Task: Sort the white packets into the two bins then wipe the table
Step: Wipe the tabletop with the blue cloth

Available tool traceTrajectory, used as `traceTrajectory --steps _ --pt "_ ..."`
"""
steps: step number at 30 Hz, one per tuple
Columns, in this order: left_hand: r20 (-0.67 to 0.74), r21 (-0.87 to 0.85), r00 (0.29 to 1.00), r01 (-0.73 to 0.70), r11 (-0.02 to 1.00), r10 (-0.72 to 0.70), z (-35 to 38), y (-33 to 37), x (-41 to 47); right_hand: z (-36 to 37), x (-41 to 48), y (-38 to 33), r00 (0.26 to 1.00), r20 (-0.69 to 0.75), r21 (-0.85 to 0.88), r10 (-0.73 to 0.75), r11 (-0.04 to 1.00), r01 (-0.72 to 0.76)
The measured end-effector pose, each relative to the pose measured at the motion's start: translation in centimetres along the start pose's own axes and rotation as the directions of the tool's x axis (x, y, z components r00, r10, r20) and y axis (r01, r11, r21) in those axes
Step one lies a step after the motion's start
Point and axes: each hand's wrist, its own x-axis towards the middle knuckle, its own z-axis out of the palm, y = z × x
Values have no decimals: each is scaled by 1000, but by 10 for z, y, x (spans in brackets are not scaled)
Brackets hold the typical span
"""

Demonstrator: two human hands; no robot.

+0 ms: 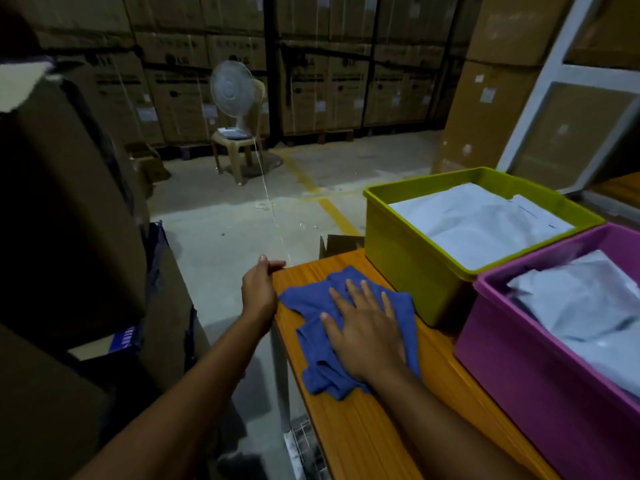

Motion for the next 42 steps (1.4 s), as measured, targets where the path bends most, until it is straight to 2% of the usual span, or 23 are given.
traceTrajectory --steps 5,7,12,16,20,24,30,32,33,35,38,40,42 --pt "-34 -105 999 38 994 -42 0 -4 2 16 71 -28 981 -10 -49 195 980 -195" --pt "-15 -185 997 70 980 -74 0 -5 3 18 86 -40 975 9 -53 224 973 -223" --pt "146 -456 970 241 857 -195 -10 6 1 18 88 -46 994 78 -49 72 996 -68" --pt "185 -488 968 242 839 -171 -18 10 -1 19 67 -48 996 75 -29 -47 998 50" --pt "147 -475 977 207 855 -155 -15 17 -20 17 34 -40 996 69 -21 -62 998 64" --pt "150 -387 975 209 898 -163 -10 24 -69 7 -10 -23 998 64 -15 -25 1000 26" --pt "131 -245 987 120 962 -89 3 17 -153 -15 -107 12 998 38 -4 45 999 -45" --pt "144 -62 989 42 997 -33 3 0 -177 -22 -142 22 997 34 -4 63 998 -63" --pt "156 121 987 -63 991 44 2 -12 -188 -25 -161 27 997 31 -8 72 997 -71" --pt "233 475 953 -285 833 194 -2 -30 -209 -32 -197 36 996 32 -16 86 996 -85" --pt "388 705 865 -501 502 319 -4 -37 -251 -42 -253 48 994 19 -21 105 994 -105" --pt "477 714 827 -562 417 298 -3 -27 -291 -50 -289 58 992 20 -34 125 992 -124" --pt "582 656 776 -624 424 243 2 -13 -331 -57 -323 72 990 28 -56 139 989 -138"
